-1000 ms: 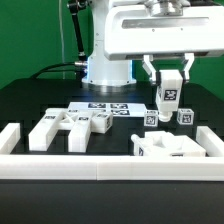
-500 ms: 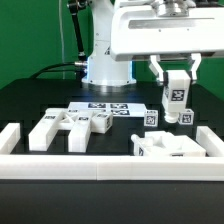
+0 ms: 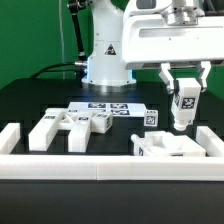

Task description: Assemble chair

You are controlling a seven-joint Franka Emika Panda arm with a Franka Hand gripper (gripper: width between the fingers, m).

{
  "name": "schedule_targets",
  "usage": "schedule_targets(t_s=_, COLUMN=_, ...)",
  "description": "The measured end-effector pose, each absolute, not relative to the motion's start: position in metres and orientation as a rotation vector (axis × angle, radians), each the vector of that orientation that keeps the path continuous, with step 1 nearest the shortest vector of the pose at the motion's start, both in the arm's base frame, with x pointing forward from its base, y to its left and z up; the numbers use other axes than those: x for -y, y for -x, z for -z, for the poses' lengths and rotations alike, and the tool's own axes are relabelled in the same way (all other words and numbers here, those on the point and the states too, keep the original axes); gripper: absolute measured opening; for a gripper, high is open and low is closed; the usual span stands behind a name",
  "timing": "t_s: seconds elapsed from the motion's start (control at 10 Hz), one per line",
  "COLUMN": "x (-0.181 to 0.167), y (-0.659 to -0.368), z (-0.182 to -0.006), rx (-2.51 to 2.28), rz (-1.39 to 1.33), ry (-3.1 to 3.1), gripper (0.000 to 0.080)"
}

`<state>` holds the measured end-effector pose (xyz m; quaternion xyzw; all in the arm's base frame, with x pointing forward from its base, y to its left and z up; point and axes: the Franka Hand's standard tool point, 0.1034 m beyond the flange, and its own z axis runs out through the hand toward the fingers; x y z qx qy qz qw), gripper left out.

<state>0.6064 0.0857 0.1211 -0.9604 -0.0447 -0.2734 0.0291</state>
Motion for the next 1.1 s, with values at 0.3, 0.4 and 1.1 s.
schedule_targets(t_s=0.3, x=-0.092, y=-0.606, z=-0.108, rx=0.153, rz=0.962, ry=2.926, gripper=0.0291)
schedule_targets(t_s=0.4, x=-0.092, y=-0.606, z=-0.107, rx=0.155, rz=0.93, ry=2.935, gripper=0.0291)
schedule_targets(t_s=1.1, x=-0.102, y=-0.622, z=-0.106, rx=0.193, rz=0.941, ry=2.926, gripper=0.0291)
